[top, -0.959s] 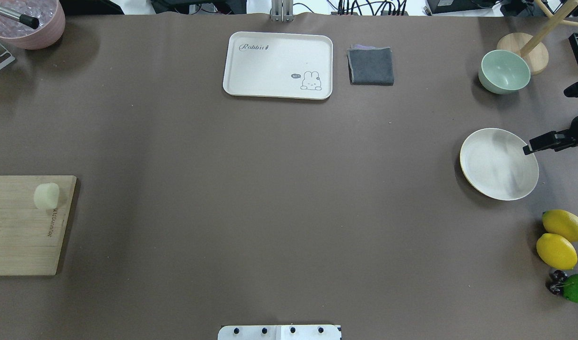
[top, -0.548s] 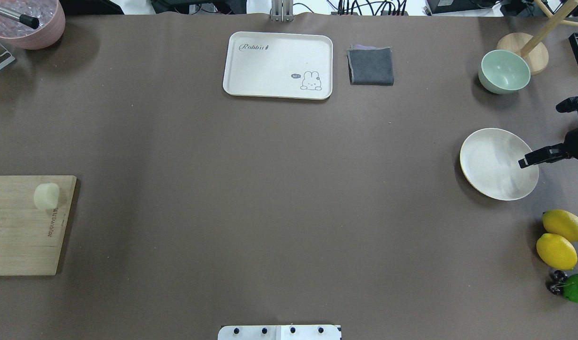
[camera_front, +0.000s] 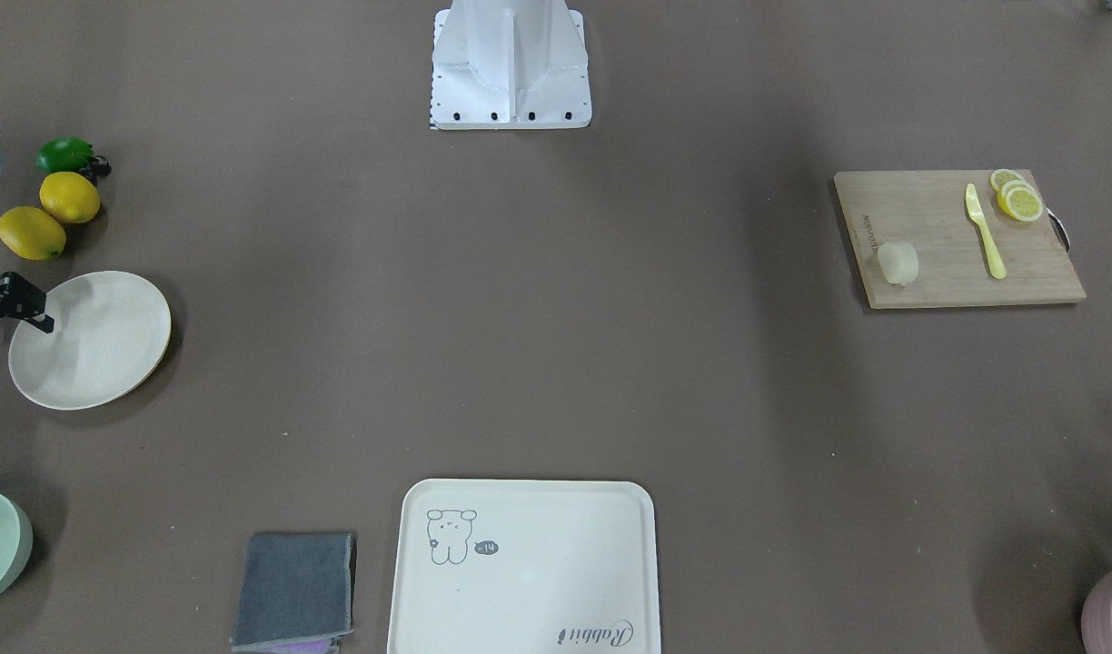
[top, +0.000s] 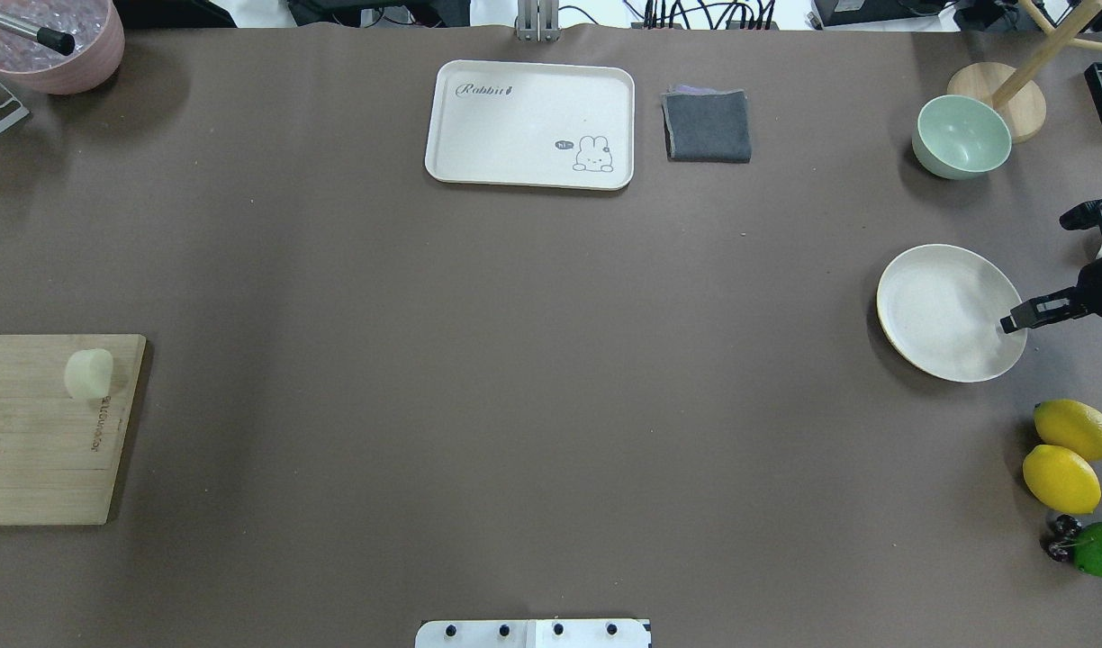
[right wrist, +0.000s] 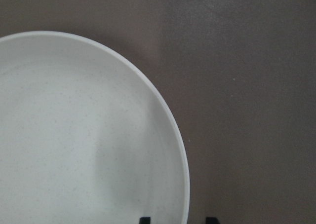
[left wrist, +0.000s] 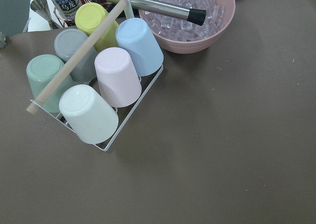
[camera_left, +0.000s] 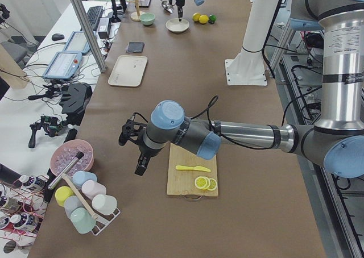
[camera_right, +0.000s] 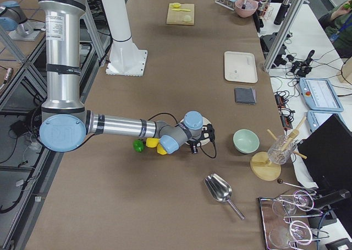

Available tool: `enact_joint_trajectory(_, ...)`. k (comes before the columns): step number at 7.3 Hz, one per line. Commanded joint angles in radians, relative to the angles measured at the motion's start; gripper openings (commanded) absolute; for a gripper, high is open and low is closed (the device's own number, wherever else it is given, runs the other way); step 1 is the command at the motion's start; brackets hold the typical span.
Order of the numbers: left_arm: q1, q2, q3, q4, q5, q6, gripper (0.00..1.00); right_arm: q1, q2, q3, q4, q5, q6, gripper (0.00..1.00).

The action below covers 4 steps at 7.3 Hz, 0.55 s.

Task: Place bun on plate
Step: 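Reach the right gripper to the white round plate and grip its rim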

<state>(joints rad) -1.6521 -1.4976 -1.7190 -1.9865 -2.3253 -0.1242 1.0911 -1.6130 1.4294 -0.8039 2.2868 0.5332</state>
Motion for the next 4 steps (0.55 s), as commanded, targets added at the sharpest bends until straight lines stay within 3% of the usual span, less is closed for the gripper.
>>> enact_joint_trajectory(1, 0.000, -0.001, -0.002, 0.000, 0.000, 0.000, 0.98, 0.000, 0.001, -0.001, -0.001, -0.001, 0.008, 0.00)
enact_joint_trajectory(4, 0.002, -0.001, -0.004, 0.003, -0.002, 0.000, 0.98, 0.089, 0.007, 0.006, -0.003, 0.044, 0.048, 0.00)
